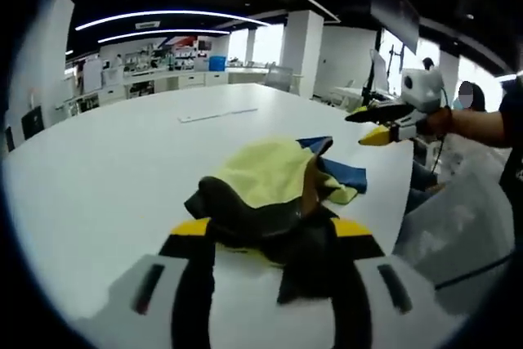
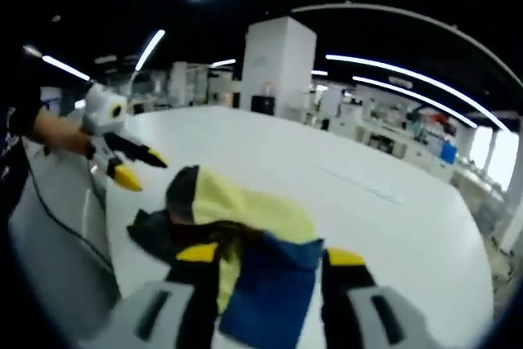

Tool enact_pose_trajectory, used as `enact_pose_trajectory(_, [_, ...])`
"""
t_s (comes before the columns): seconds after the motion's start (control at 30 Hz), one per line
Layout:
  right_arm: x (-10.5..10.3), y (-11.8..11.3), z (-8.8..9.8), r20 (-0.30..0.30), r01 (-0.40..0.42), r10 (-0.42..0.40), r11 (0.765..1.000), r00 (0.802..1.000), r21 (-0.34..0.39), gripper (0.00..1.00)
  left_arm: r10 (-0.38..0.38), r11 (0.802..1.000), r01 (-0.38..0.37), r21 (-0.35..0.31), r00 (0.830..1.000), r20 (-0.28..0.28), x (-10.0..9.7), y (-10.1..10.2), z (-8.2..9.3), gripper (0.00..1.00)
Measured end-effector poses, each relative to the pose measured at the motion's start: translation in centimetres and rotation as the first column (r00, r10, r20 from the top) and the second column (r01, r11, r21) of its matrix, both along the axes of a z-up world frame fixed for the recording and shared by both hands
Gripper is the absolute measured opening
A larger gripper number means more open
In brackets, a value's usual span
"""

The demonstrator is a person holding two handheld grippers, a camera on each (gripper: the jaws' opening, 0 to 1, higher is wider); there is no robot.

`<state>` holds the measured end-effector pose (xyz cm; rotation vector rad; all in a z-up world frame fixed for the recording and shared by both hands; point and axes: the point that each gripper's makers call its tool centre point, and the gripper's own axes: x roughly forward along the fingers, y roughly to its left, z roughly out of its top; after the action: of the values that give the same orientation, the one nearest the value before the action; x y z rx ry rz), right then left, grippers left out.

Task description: Fold the garment on the visible template until the final outline fits inside the template.

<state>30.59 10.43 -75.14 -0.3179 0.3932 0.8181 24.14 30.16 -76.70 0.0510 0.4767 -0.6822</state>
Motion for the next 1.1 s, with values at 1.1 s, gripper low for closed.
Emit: enact_pose_trajectory(1.1, [3.4, 1.1, -4.3, -0.110, -0.265, 0.251, 0.953, 0.962, -0.147, 0.10, -0.131, 0.981, 0.137, 0.135, 0.990, -0.050, 2.4, -1.1, -4.3, 0.27])
